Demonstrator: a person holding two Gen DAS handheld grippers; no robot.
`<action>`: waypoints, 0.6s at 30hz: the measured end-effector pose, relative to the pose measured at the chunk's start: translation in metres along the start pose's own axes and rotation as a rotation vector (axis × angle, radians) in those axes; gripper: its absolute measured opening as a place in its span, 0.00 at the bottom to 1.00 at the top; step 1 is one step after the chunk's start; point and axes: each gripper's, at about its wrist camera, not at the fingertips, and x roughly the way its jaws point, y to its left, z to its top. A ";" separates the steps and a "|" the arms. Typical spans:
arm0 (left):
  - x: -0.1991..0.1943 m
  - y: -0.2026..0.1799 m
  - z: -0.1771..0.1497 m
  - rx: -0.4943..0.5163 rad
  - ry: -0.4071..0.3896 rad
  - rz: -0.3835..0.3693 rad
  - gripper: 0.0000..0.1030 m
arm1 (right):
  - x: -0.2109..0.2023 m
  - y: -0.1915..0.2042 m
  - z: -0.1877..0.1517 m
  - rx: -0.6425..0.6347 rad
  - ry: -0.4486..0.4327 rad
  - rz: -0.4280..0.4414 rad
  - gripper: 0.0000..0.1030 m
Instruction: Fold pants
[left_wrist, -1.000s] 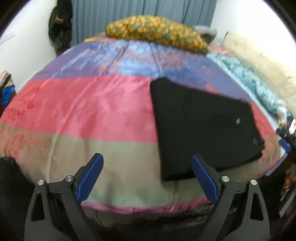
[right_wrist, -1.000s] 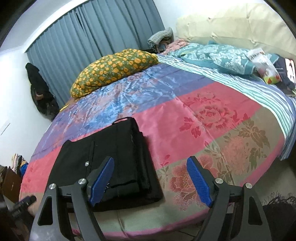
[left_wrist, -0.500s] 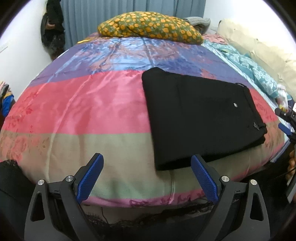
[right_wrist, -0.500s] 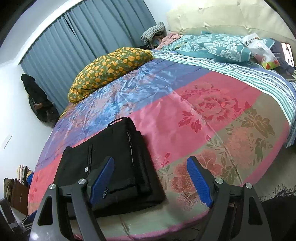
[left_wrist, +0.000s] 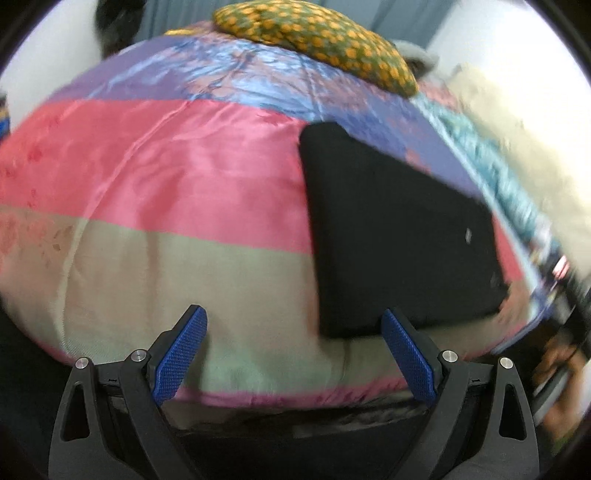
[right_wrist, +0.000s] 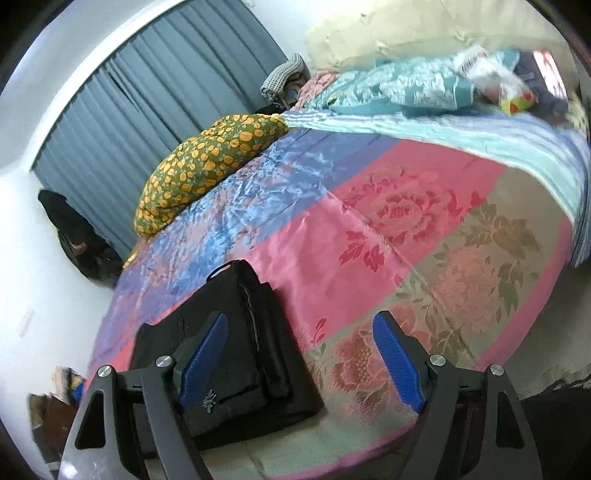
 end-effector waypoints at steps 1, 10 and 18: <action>0.001 0.003 0.006 -0.017 0.002 -0.022 0.93 | 0.002 -0.002 0.001 0.014 0.018 0.030 0.78; 0.056 -0.016 0.061 0.023 0.188 -0.185 0.93 | 0.089 0.005 0.026 -0.103 0.463 0.289 0.78; 0.090 -0.060 0.049 0.152 0.236 -0.168 0.57 | 0.146 0.036 -0.001 -0.283 0.688 0.332 0.68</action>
